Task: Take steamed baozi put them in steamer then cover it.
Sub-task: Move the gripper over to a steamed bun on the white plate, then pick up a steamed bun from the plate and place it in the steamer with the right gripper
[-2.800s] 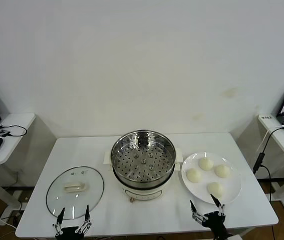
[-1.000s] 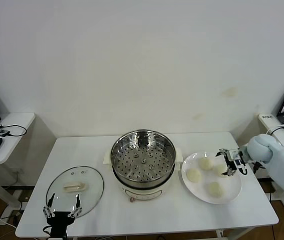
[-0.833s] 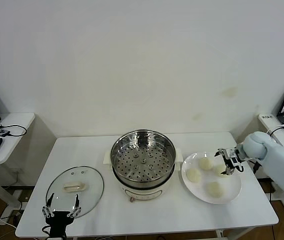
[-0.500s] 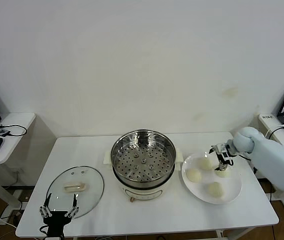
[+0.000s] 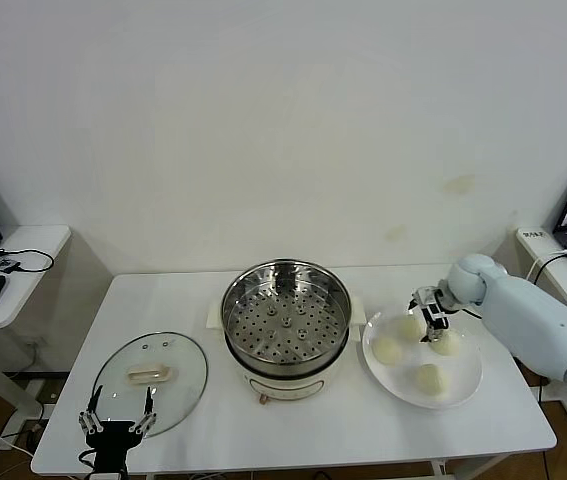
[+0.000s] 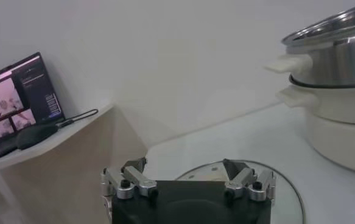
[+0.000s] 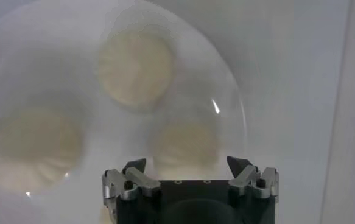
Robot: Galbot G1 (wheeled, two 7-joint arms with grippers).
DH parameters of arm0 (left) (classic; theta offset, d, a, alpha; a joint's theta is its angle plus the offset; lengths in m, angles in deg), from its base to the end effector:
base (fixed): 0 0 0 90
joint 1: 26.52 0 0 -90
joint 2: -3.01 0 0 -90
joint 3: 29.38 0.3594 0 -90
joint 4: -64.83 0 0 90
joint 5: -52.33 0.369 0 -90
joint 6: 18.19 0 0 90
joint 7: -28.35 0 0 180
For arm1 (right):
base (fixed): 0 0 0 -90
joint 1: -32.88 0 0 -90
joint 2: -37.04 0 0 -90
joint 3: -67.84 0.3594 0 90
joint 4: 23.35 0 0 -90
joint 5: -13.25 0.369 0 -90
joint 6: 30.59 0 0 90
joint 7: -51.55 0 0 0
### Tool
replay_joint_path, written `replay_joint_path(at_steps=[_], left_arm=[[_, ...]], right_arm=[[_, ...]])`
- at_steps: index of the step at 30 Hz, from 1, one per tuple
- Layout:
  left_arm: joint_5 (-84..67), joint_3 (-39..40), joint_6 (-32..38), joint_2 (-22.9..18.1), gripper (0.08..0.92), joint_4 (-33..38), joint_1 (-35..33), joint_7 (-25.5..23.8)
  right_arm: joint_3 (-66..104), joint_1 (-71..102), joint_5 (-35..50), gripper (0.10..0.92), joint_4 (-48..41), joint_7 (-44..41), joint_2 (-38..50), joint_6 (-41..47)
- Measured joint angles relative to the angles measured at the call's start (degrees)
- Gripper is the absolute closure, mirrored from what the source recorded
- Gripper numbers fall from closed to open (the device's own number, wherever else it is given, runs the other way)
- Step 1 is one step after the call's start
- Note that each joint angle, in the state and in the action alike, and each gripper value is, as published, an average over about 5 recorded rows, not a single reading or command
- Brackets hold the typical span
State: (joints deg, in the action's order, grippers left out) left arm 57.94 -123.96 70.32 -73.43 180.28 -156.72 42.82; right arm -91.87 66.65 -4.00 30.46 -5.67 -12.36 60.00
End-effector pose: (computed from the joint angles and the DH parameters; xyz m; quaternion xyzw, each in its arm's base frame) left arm 0.1317 0.0730 -0.3587 0.0888 -0.9724 -0.1846 0.1114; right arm 0.5729 -0.1636 -0.2588 0.4816 -0.5297 0.5931 0.3684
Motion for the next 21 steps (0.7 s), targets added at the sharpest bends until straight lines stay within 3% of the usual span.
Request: replay_joint_path(at_steps=[11,21], left_arm=[[0.01,-0.02,0.22,-0.13,0.177,-0.05,-0.3,0.17],[0.09,0.23,0.22,0.02,0.177,0.53,-0.4,0.19]], right_arm=[[-0.42,-0.22,-0.14,0.375,-0.71,-0.29,-0.42,0.22],[-3.04,-3.23,2.36,0.399,1.63,-1.3,1.29,0.69]])
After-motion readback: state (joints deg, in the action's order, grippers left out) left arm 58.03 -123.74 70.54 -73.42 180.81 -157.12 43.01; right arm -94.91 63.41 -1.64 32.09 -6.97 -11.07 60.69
